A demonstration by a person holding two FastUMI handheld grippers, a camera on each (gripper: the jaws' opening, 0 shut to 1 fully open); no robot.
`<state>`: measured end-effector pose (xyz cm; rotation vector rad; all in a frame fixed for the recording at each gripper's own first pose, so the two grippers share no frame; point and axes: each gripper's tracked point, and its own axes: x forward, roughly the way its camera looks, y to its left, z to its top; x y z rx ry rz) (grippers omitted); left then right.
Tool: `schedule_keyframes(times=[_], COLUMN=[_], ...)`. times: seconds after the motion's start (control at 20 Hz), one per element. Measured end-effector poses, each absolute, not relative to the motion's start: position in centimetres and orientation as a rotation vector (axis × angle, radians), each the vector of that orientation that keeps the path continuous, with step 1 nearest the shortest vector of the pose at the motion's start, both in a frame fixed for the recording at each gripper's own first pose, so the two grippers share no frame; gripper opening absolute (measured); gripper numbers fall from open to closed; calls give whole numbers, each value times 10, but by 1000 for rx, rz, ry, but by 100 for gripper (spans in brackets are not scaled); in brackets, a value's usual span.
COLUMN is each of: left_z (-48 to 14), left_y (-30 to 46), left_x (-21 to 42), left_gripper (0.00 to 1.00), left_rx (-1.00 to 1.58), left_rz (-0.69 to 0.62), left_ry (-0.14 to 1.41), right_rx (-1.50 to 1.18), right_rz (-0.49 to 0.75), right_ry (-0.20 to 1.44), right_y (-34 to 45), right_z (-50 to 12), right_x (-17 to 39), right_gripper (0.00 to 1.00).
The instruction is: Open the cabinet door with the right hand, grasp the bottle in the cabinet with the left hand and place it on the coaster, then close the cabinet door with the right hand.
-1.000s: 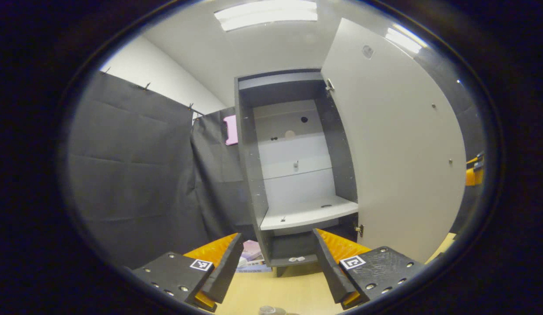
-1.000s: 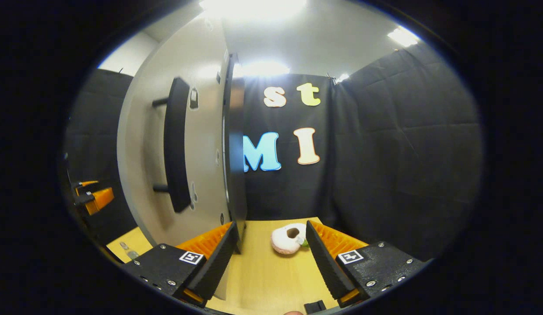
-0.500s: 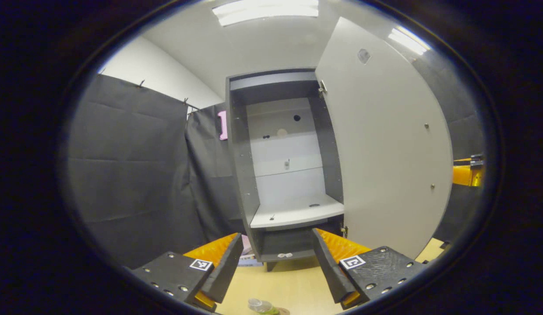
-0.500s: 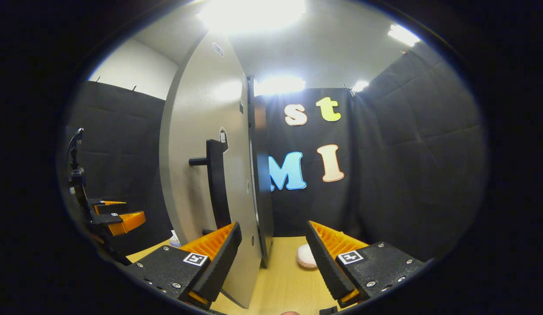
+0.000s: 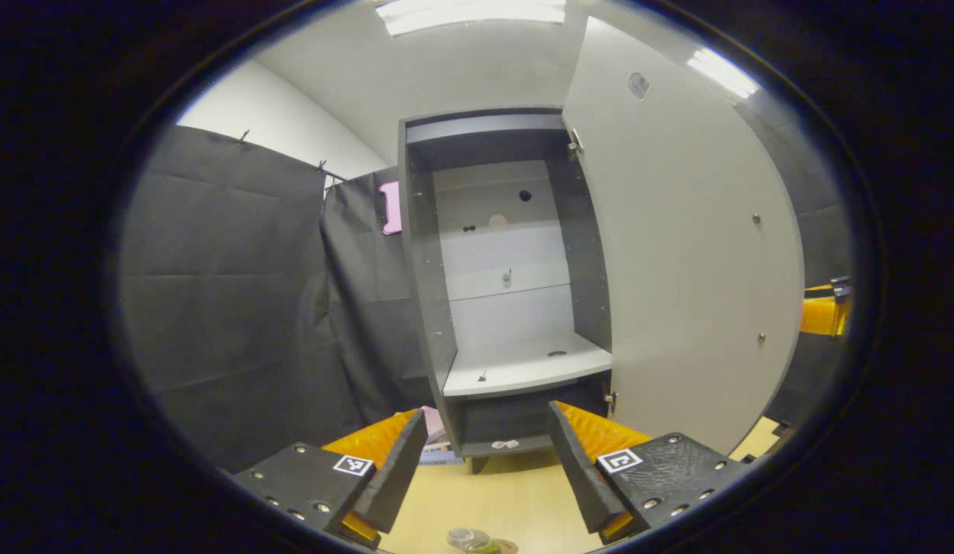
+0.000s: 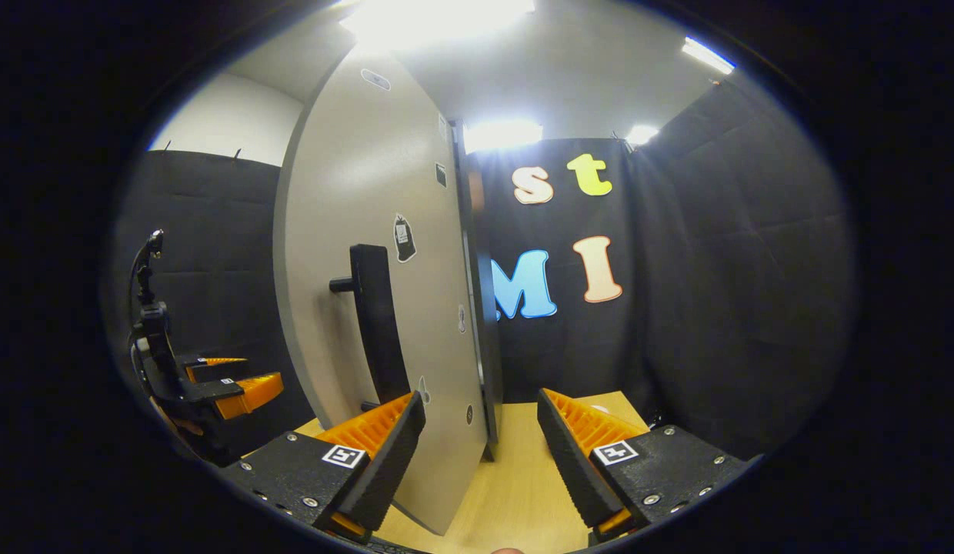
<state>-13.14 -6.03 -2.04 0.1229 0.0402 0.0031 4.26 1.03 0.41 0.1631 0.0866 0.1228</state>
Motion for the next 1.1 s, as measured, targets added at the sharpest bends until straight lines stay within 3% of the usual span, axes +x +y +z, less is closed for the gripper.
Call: schedule_keyframes(times=[0.3,0.35,1.1], left_z=[-26,-25,-19], left_y=[-62,-64,-68], left_x=[-128,-127,-111], left_gripper=[98,90,89], left_rx=[93,95,11], left_rz=[-30,-38,-113], left_ry=[50,48,36], right_rx=[135,145,133], right_rz=[146,152,184], right_ry=[67,71,79], right_y=[42,48,110], right_z=[17,16,21], right_x=[51,52,86], right_gripper=[92,92,92])
